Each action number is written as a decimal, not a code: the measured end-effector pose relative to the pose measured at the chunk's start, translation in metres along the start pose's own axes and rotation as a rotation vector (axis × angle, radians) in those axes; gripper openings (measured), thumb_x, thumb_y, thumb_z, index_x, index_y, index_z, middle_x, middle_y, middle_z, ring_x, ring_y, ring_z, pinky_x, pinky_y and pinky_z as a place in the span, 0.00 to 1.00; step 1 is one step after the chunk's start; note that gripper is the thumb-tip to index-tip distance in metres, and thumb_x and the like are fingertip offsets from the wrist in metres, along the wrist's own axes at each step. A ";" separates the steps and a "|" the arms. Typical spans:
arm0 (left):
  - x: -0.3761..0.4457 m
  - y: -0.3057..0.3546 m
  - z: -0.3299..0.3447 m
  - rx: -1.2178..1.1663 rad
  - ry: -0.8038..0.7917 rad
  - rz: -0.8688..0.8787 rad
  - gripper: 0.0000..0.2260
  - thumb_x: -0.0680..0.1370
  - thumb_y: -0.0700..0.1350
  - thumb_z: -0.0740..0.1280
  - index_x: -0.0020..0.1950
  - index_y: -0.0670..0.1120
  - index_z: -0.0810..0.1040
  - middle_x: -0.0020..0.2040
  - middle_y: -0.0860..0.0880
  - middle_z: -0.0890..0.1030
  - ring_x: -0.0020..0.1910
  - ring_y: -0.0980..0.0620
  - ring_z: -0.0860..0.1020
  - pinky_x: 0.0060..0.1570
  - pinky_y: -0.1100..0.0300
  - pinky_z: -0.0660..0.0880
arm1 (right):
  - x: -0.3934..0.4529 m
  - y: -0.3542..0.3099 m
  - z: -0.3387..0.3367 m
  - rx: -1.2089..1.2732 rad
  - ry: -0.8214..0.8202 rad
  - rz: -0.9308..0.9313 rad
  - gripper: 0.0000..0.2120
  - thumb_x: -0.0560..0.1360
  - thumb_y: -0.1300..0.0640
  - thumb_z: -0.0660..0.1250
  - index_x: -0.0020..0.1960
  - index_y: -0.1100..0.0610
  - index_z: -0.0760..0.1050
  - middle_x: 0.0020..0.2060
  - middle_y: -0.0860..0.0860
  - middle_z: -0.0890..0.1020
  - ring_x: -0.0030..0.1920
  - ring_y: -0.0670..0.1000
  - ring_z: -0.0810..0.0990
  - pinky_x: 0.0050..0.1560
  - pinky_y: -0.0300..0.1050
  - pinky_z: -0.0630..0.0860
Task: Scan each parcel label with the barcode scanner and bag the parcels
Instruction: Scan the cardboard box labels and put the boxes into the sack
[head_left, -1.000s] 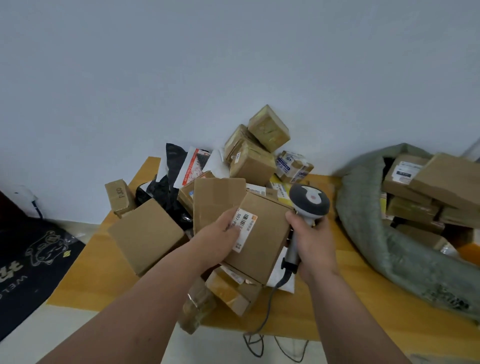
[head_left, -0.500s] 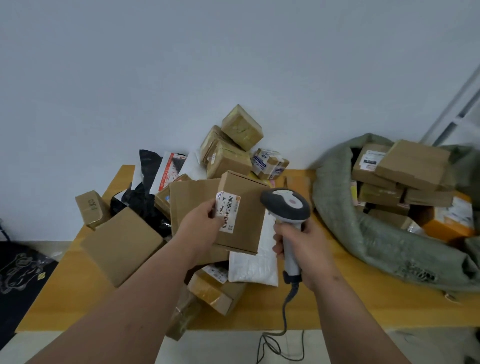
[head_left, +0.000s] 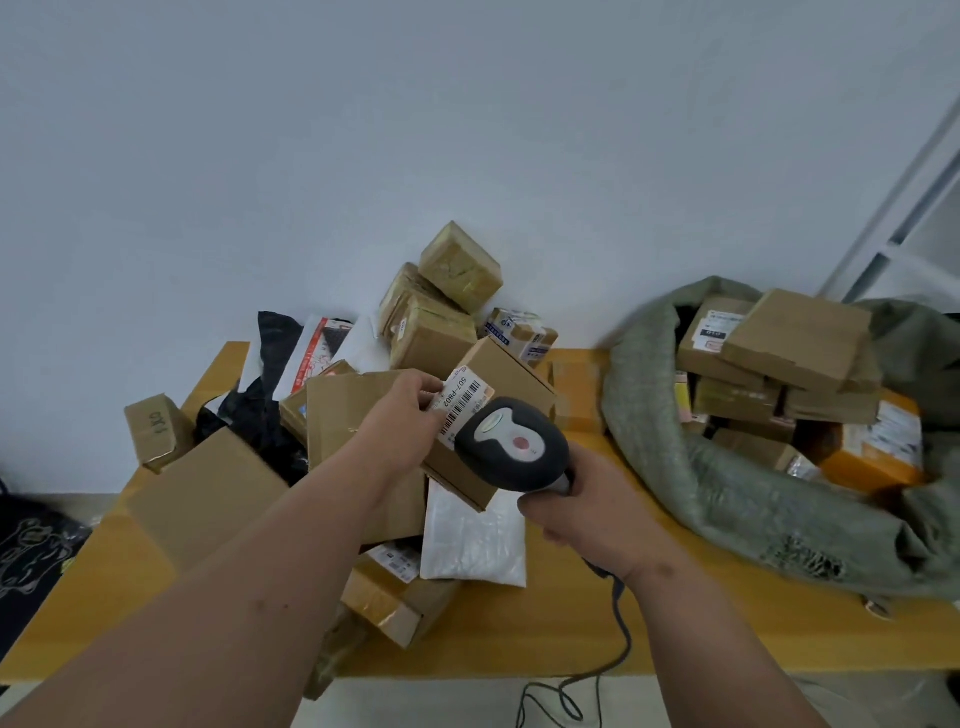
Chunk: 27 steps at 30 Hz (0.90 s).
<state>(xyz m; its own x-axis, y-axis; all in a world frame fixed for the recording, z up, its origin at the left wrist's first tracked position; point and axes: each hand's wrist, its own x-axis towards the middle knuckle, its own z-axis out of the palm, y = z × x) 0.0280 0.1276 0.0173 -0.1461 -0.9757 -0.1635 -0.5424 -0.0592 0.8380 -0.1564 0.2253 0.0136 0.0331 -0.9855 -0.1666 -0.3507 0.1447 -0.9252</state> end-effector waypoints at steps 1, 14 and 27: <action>0.001 0.003 0.004 -0.005 -0.003 -0.006 0.12 0.82 0.42 0.60 0.65 0.49 0.69 0.58 0.51 0.76 0.50 0.55 0.74 0.41 0.64 0.70 | 0.000 0.001 -0.006 -0.008 0.006 -0.009 0.12 0.71 0.66 0.69 0.50 0.53 0.77 0.30 0.43 0.77 0.32 0.44 0.76 0.38 0.42 0.77; 0.015 0.030 0.054 -0.074 0.018 -0.083 0.10 0.82 0.41 0.61 0.62 0.50 0.71 0.54 0.50 0.78 0.49 0.55 0.77 0.48 0.57 0.79 | 0.013 0.018 -0.067 -0.062 -0.039 -0.087 0.15 0.72 0.66 0.70 0.49 0.47 0.75 0.29 0.35 0.79 0.31 0.35 0.77 0.33 0.29 0.71; 0.029 0.064 0.102 -0.244 0.052 -0.106 0.14 0.82 0.41 0.61 0.67 0.51 0.70 0.56 0.50 0.78 0.52 0.53 0.78 0.47 0.58 0.77 | 0.031 0.043 -0.116 0.179 0.130 -0.036 0.10 0.75 0.62 0.71 0.54 0.53 0.76 0.34 0.48 0.79 0.30 0.44 0.77 0.31 0.35 0.73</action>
<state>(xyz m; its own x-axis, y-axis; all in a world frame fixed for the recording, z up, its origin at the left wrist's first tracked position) -0.0959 0.1176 0.0134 -0.0535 -0.9705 -0.2350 -0.3364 -0.2041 0.9193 -0.2794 0.1903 0.0081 -0.0820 -0.9919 -0.0975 -0.1794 0.1109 -0.9775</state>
